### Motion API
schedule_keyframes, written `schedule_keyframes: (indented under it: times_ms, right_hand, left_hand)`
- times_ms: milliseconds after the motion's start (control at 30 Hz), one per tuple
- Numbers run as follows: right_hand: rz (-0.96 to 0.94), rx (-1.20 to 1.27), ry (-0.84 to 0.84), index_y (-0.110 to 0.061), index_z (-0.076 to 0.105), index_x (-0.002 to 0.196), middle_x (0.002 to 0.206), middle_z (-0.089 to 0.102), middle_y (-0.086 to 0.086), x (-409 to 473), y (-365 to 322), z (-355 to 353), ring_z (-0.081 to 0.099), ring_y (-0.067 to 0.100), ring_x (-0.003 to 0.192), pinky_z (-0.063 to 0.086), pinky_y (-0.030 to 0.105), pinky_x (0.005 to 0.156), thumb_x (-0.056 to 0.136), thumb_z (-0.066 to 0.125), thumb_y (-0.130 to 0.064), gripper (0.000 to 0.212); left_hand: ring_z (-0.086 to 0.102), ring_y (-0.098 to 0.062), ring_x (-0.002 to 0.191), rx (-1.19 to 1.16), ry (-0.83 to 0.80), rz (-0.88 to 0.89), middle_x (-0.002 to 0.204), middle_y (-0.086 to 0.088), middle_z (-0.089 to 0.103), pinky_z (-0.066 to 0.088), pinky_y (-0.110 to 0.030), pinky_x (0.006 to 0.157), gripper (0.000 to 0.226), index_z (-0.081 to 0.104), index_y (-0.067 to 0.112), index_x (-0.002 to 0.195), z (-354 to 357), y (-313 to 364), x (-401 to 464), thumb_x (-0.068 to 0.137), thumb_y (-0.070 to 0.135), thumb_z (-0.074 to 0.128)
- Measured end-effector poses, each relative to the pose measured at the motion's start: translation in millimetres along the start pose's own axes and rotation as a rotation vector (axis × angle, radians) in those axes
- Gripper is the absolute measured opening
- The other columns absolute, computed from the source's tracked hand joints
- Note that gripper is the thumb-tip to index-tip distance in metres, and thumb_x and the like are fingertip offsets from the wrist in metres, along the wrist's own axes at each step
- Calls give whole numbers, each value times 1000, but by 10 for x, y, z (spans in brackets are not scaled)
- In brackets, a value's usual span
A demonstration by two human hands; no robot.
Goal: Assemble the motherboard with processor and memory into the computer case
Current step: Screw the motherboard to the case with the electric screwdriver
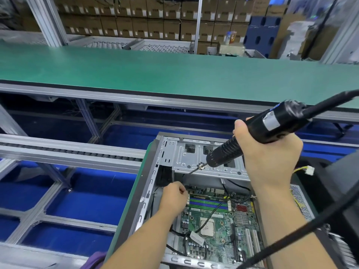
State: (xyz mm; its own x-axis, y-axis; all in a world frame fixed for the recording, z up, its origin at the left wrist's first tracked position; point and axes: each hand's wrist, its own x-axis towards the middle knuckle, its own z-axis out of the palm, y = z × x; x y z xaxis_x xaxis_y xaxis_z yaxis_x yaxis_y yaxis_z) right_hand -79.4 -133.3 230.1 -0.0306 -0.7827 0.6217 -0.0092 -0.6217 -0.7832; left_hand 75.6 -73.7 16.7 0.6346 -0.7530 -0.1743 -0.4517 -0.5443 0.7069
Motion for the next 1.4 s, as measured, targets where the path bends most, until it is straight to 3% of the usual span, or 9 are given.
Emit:
schedule_keyframes:
  times_ms: [267,500,633,733,933,1033,1167,1300,1400]
  right_hand:
    - [112,-78,-59,-19,64,66,61,65,-21,-85,245,-71,60,-6,58,42,3,58,78,85,-24,25]
    - [203,-147,-19,-23,63,65,66,67,-24,-225,412,-134,61,-7,60,41,4,53,67,78,-46,28]
    - [234,-145,-21,-21,66,71,70,68,-22,-261,414,-138,64,-4,65,43,5,55,61,73,-57,38]
    - [231,-129,-64,-19,67,71,69,69,-19,-287,429,-133,64,-4,63,44,4,58,69,81,-41,27]
    - [231,-120,-167,-14,62,67,66,67,-8,-406,521,-90,60,-2,57,43,6,55,78,85,-22,26]
    - [201,-101,-183,-13,62,64,64,66,-10,-423,504,-69,60,-3,57,43,4,56,79,85,-19,28]
    - [147,-71,-124,-13,65,66,62,68,-14,-209,319,-41,61,-3,57,46,8,58,74,80,-33,26]
    - [138,-46,-59,-8,67,71,67,71,1,138,104,3,72,23,69,60,44,71,70,80,-41,35]
    - [124,-7,-53,-4,67,74,72,72,9,271,10,94,72,36,76,58,53,74,72,82,-35,34]
  left_hand:
    - [53,-7,69,-224,-66,23,80,4,61,43,-24,60,27,62,19,87,-152,222,-88,97,12,38]
    - [47,1,88,-77,-265,469,97,10,47,35,-11,77,34,62,27,122,-162,369,-294,90,37,69]
    - [43,-10,74,-82,-221,506,82,5,42,36,-25,71,18,71,20,103,-131,405,-296,92,35,68]
    - [41,-6,68,-127,-211,530,78,7,40,36,-24,67,15,60,38,80,-133,399,-285,91,32,69]
    - [42,-4,70,-214,-160,554,75,11,39,32,-16,64,18,63,42,86,-106,414,-293,89,26,71]
    - [42,-4,70,-249,-133,518,74,14,41,32,-17,65,9,70,31,91,-111,397,-260,86,27,75]
    - [42,-2,73,-253,-224,298,85,18,42,35,-14,67,44,59,37,114,-150,309,-194,76,41,80]
    - [39,-8,55,-361,-293,51,77,2,46,37,-23,54,14,52,24,108,-138,240,-168,98,17,46]
    - [37,-5,41,-358,-255,-133,77,-4,52,31,-17,38,26,49,18,112,-105,193,-121,102,8,28]
